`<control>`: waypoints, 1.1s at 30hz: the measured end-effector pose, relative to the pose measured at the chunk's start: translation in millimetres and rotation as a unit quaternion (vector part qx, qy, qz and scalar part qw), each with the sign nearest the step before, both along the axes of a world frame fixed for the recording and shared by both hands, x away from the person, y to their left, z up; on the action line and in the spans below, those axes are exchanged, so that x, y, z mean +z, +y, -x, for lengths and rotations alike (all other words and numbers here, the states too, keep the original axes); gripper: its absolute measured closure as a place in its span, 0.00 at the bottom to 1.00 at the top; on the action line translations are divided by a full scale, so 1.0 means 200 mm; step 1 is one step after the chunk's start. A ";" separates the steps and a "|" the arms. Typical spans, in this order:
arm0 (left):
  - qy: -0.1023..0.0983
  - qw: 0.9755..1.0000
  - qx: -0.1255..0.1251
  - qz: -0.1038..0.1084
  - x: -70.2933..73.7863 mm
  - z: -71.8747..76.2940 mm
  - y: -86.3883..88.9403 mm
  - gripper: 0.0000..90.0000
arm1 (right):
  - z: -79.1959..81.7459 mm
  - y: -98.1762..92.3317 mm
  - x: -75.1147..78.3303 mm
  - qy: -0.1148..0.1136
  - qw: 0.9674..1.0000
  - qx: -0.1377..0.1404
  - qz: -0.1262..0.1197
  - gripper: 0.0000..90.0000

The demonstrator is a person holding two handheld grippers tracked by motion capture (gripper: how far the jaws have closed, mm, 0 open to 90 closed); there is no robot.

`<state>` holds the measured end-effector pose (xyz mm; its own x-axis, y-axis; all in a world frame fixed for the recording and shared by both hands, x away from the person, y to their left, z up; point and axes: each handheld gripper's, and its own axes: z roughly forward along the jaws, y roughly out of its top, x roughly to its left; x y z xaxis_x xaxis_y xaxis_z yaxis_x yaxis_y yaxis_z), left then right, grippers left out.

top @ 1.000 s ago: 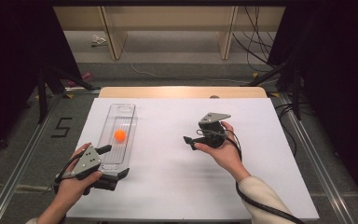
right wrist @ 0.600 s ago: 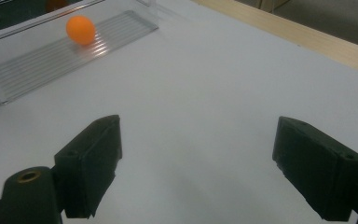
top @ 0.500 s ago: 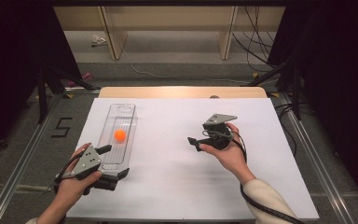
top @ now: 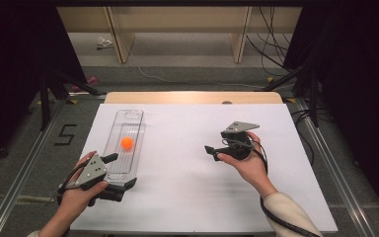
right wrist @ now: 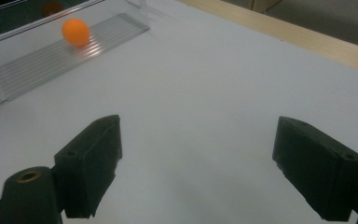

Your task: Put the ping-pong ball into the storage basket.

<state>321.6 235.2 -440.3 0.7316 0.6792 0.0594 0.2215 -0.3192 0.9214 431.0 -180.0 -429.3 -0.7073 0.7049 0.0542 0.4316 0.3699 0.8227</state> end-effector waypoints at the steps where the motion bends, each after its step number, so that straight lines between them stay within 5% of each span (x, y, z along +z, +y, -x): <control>1: 0.000 1.000 0.000 0.000 0.00 0.00 0.00 0.00 | 0.00 -0.01 0.00 0.001 1.000 -0.001 0.000 0.18; 33: 0.001 1.000 0.002 0.001 0.00 0.00 0.00 0.00 | 0.11 -0.19 0.01 -0.001 1.000 -0.029 -0.007 0.18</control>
